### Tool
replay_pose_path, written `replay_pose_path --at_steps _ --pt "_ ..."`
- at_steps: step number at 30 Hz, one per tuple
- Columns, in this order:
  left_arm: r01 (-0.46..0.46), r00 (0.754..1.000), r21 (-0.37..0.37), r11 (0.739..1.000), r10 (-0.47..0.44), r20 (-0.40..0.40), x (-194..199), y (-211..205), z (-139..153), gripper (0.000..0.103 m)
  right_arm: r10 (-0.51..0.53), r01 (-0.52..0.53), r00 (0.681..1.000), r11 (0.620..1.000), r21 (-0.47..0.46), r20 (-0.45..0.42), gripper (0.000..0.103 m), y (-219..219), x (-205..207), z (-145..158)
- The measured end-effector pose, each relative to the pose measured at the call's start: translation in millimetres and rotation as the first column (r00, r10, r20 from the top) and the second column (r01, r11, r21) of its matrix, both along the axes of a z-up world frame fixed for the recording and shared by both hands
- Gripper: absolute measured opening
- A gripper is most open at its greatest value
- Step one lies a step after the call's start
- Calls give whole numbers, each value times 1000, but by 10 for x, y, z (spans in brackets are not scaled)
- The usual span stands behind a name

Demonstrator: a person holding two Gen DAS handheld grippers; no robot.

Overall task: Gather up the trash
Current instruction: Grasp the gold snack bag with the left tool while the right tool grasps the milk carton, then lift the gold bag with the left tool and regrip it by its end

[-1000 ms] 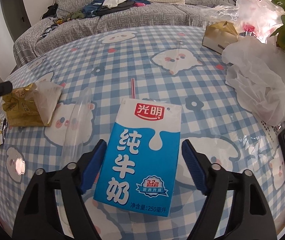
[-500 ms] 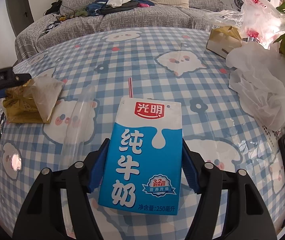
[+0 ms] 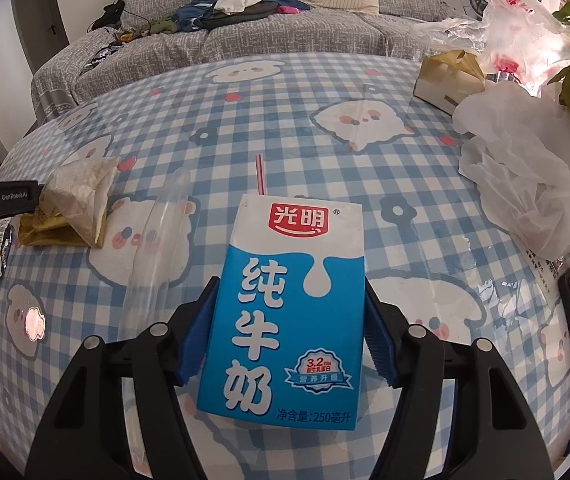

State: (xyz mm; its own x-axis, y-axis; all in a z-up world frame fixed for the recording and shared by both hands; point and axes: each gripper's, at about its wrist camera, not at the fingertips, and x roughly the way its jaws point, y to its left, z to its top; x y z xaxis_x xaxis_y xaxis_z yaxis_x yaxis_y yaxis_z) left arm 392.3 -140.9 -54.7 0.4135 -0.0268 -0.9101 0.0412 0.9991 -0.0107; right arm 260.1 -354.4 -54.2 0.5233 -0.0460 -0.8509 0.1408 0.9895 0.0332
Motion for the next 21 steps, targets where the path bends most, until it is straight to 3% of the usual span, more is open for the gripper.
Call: replay_pose_path --at_steps 8,21 --pt "3 1000 -31 1000 -3 12 -13 10 29 3 2 -2 1000 1000 0 0 62 -3 0 3" --pt "29 999 -100 995 -27 18 -134 59 246 0 -8 8 1000 1000 15 23 62 15 -68 119"
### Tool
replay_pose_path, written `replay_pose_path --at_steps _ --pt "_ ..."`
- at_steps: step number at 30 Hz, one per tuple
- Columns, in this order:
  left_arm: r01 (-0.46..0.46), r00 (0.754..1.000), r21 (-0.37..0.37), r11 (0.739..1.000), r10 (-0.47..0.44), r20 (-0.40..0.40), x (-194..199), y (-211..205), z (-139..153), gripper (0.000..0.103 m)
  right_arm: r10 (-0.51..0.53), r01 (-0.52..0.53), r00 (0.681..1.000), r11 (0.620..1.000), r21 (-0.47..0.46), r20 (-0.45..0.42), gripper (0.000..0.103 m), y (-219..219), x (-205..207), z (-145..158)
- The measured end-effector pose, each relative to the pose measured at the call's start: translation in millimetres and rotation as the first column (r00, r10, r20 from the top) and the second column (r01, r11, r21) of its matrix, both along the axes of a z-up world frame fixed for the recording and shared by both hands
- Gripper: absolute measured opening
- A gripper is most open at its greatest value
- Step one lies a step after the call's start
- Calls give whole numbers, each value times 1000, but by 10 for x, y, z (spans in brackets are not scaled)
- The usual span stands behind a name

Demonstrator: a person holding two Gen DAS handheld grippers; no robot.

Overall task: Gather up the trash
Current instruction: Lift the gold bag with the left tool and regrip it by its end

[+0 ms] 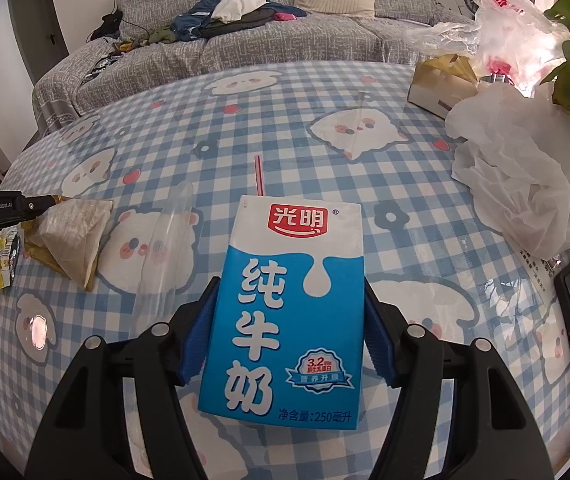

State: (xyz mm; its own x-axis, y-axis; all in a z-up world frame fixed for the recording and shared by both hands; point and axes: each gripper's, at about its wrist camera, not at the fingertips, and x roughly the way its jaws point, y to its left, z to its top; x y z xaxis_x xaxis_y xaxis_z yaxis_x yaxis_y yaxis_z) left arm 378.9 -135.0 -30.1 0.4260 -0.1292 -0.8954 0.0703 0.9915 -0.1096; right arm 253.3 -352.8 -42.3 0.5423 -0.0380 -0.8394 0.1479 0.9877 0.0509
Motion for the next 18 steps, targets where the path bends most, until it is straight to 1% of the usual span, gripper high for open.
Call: replay_pose_path --at_steps 5,7,8,9,11,13,15,16,18 --pt "5 1000 -13 1000 -5 0 -76 35 73 0 5 -5 1000 1000 5 10 62 30 -45 62" --pt "-13 1000 -25 1000 13 -5 -99 88 97 2 9 -9 1000 1000 3 10 62 26 -58 63" --pt "-24 1000 -25 999 24 -7 -104 114 107 11 10 -10 1000 1000 3 10 62 26 -63 63" --pt "-37 999 -24 999 37 -3 -123 145 143 17 13 -13 1000 1000 1 9 62 45 -66 65" --pt "-57 998 -22 998 58 25 -172 207 230 54 17 -17 1000 1000 3 9 62 46 -72 63" --pt "-71 996 -13 997 72 47 -209 249 302 58 23 -23 1000 1000 2 6 62 55 -66 54" --pt "-74 996 -4 997 74 49 -215 269 344 63 26 -26 1000 1000 0 4 62 67 -60 48" --pt "-73 996 4 997 73 51 -229 279 365 68 26 -26 1000 1000 0 4 62 58 -55 45" --pt "-73 996 26 997 72 55 -245 278 383 71 26 -26 1000 1000 2 3 62 57 -55 43"
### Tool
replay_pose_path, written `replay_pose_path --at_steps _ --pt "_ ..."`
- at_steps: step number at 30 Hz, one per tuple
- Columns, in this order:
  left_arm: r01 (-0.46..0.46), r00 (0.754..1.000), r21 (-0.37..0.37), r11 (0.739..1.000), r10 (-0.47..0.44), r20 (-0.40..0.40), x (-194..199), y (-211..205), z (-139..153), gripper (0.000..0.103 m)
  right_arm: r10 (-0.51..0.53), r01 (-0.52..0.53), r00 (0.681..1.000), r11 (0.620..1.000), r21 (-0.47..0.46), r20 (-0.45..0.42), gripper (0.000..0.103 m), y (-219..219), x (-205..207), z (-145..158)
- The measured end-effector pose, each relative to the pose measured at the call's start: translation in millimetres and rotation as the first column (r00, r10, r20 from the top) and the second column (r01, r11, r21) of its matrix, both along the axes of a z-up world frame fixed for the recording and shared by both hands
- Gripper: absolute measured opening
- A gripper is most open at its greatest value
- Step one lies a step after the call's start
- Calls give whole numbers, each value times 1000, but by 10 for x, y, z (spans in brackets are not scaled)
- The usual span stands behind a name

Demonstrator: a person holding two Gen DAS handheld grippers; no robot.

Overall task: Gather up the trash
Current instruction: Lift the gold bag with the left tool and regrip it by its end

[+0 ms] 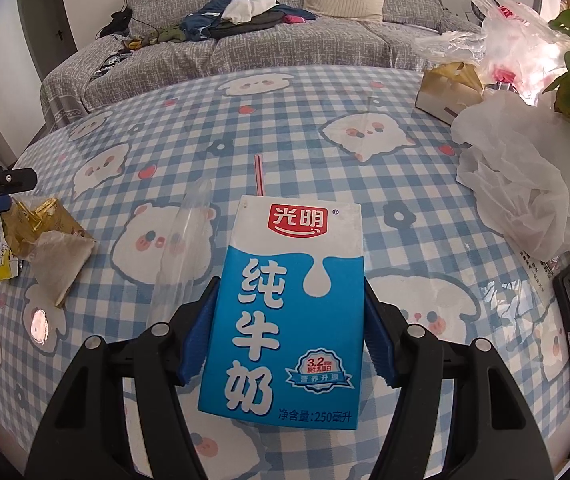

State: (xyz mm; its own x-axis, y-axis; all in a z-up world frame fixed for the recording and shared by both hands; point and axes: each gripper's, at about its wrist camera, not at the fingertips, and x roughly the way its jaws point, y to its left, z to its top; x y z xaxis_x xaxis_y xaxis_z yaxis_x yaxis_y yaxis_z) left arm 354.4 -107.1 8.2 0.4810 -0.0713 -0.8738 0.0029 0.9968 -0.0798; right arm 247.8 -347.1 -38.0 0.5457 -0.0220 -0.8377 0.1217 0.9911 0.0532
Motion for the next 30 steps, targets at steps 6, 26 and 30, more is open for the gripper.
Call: replay_pose_path --at_steps 6,26,30 --pt "-77 997 37 996 78 -19 -149 73 -25 75 7 -7 1000 1000 4 0 62 30 23 -13" --pt "-134 983 -11 991 132 -124 -142 7 -486 22 -1 0 1000 1000 23 12 62 -29 -16 39" --pt "-85 990 -15 996 83 -114 -181 -66 -461 4 0 -1 1000 1000 23 14 62 -37 -24 51"
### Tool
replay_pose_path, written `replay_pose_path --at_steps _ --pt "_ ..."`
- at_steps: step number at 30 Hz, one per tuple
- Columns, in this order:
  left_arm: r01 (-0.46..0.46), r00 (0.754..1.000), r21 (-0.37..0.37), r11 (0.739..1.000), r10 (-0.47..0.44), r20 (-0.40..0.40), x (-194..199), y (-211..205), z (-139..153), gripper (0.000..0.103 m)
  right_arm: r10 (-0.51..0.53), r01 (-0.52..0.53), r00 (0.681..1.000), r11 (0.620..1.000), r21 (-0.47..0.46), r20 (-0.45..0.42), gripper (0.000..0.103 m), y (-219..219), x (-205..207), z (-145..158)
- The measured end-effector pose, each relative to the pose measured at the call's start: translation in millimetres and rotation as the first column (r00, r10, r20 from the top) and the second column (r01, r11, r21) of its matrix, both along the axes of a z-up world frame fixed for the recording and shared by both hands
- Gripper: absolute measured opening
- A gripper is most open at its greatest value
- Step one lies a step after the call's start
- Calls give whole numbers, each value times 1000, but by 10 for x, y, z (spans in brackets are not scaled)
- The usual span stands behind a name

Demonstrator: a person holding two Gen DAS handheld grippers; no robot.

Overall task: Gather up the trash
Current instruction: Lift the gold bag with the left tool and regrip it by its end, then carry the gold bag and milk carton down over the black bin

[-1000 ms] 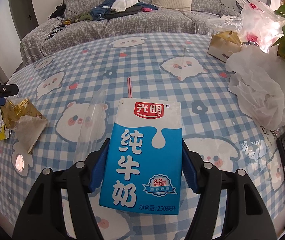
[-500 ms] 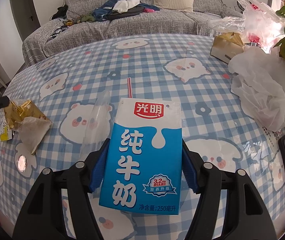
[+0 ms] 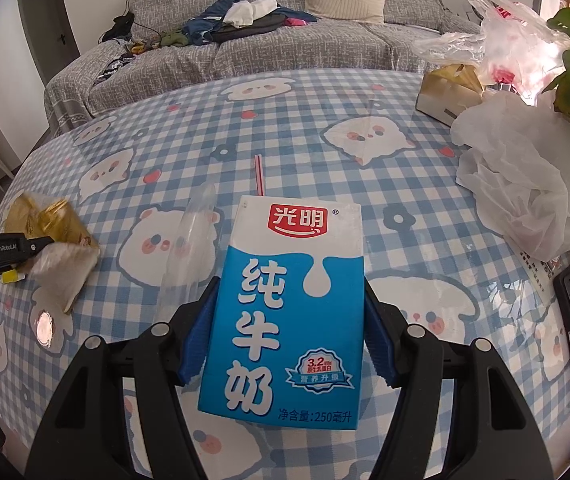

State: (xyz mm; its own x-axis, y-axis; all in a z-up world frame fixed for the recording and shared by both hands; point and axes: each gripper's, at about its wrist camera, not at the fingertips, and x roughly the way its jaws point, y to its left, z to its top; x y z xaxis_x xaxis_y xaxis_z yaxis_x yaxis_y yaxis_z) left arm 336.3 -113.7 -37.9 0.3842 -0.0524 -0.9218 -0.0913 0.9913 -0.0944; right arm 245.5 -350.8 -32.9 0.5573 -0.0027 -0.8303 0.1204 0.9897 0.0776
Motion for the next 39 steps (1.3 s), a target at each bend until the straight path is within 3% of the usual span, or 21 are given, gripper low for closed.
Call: replay_pose_path --at_steps 16,39 --pt "115 991 4 993 -115 67 -564 -85 305 2 -13 13 999 1000 -6 34 62 -1 -337 185" --pt "193 975 8 981 -192 108 -1618 56 410 2 29 -27 997 999 -27 77 62 321 -1184 398"
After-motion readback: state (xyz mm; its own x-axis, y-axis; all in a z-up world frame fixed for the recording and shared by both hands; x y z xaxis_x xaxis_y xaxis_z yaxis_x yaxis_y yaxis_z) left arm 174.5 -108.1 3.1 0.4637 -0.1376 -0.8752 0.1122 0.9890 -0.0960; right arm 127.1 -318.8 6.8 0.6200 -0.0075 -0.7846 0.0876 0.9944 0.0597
